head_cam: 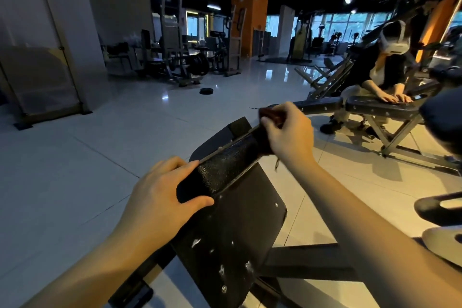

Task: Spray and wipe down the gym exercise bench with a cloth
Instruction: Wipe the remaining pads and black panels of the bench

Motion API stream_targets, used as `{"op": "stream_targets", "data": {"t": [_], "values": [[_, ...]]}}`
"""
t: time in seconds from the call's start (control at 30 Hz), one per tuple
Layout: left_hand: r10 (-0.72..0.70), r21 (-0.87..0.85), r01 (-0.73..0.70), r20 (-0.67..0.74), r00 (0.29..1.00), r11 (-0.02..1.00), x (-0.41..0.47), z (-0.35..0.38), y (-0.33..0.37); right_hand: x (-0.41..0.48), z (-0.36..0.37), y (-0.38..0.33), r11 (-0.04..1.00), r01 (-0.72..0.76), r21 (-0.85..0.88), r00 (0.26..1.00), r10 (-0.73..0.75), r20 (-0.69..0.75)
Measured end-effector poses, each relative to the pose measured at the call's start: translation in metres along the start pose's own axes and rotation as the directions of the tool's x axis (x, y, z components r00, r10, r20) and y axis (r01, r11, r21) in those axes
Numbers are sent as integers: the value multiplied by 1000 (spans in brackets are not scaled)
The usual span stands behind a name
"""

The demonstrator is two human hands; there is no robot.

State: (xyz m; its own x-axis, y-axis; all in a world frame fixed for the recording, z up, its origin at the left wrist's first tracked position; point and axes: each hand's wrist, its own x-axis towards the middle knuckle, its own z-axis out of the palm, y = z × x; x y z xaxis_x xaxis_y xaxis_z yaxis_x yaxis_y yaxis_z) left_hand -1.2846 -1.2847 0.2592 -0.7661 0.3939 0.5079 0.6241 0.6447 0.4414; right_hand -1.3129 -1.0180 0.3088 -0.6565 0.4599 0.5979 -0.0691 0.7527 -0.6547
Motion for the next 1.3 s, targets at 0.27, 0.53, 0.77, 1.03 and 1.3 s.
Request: {"op": "stream_targets", "data": {"t": [0.27, 0.53, 0.77, 1.03, 1.3], "values": [[7, -4, -7, 6, 1000, 1000, 3, 0, 0, -48, 21, -12, 976, 1, 219, 1000, -7, 27], [-16, -72, 15, -7, 1000, 997, -3, 1, -1, -98, -24, -54, 856, 18, 517, 909, -229, 347], [-14, -97, 15, 13, 1000, 995, -6, -1, -3, -34, -41, -10, 877, -203, 436, 972, 233, -15], [-49, -164, 48, -3, 999, 985, -5, 2, -6, -101, 17, -44, 920, 39, 389, 998, -54, 26], [-18, -213, 33, 74, 997, 976, -9, -6, -17, -109, -34, -65, 808, -39, 587, 984, -72, 165]]}}
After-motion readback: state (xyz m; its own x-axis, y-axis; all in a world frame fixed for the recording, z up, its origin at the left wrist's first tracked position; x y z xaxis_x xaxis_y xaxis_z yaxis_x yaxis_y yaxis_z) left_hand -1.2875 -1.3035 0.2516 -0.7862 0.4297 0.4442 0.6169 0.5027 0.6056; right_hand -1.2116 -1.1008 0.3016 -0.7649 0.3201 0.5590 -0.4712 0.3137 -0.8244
